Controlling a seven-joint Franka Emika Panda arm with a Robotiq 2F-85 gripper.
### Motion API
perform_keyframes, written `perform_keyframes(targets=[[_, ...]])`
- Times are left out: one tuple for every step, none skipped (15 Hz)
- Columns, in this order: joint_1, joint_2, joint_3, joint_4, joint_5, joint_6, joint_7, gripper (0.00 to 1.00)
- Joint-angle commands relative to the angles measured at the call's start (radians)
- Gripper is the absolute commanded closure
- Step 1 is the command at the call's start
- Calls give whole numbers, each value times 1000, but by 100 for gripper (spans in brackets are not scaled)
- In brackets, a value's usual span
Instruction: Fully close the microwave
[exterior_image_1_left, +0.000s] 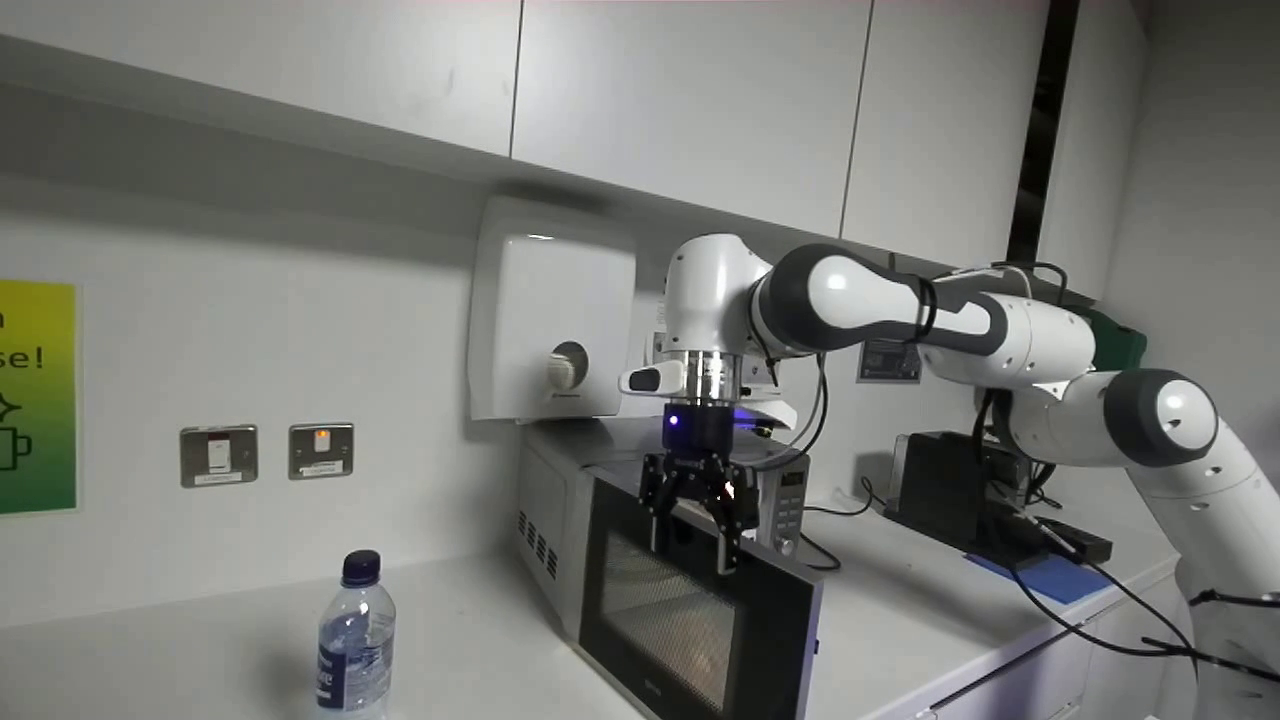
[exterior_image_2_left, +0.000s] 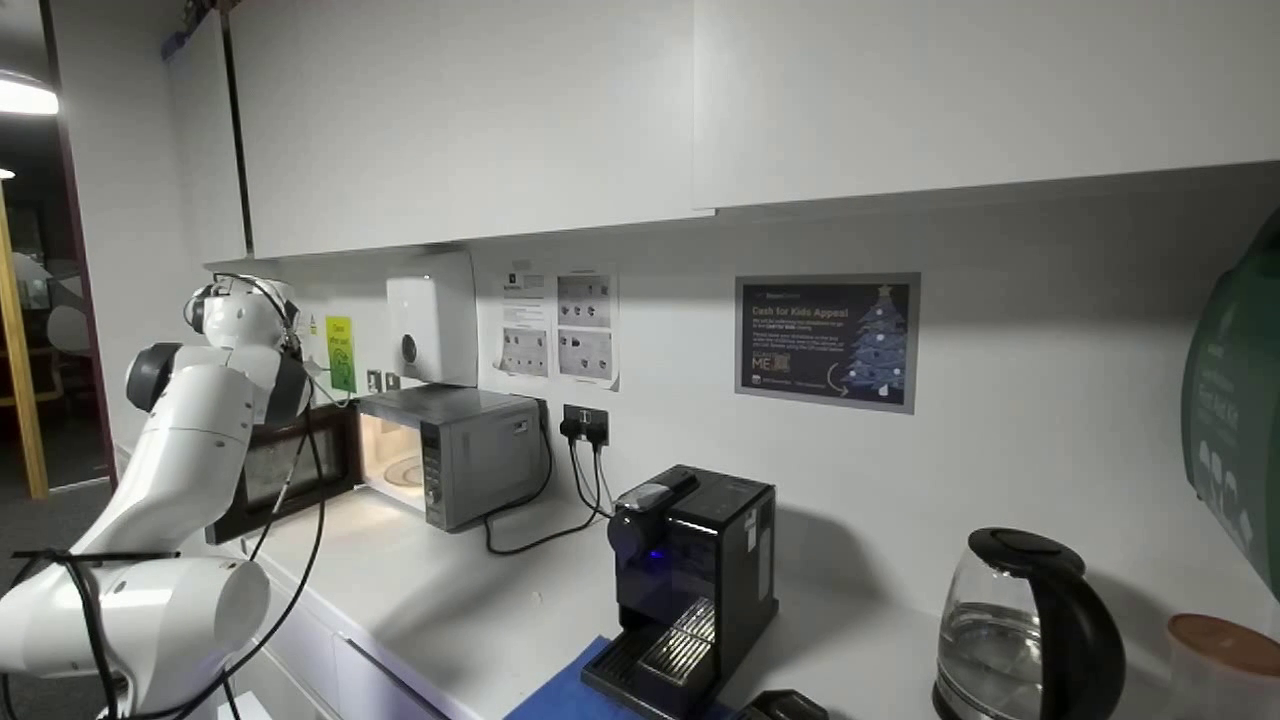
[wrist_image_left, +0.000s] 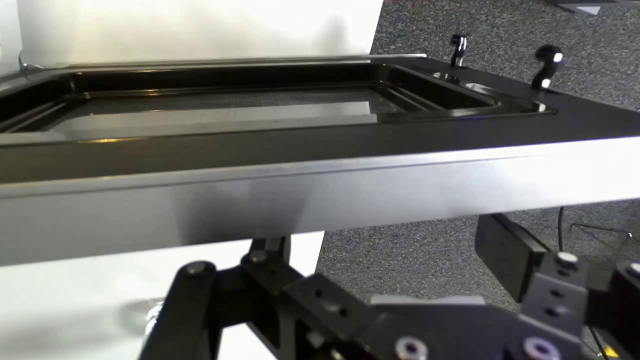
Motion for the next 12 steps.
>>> perform_keyframes(targets=[[17, -22, -17, 13, -28, -67, 58, 0], [16, -31, -19, 1, -32, -71, 82, 0], [15, -38, -21, -11, -37, -69, 105, 0], [12, -43, -21, -19, -40, -64, 128, 0], [10, -47, -21, -27, -47, -63, 153, 0], [11, -51, -24, -31, -55, -68, 181, 0], [11, -53, -25, -33, -62, -74, 203, 0], [12, -56, -27, -34, -69, -86, 226, 0], [12, -58, -28, -36, -76, -102, 251, 0], [11, -62, -29, -38, -81, -120, 275, 0], [11, -65, -29, -40, -89, -141, 303, 0], [10, -69, -28, -41, -92, -163, 328, 0]])
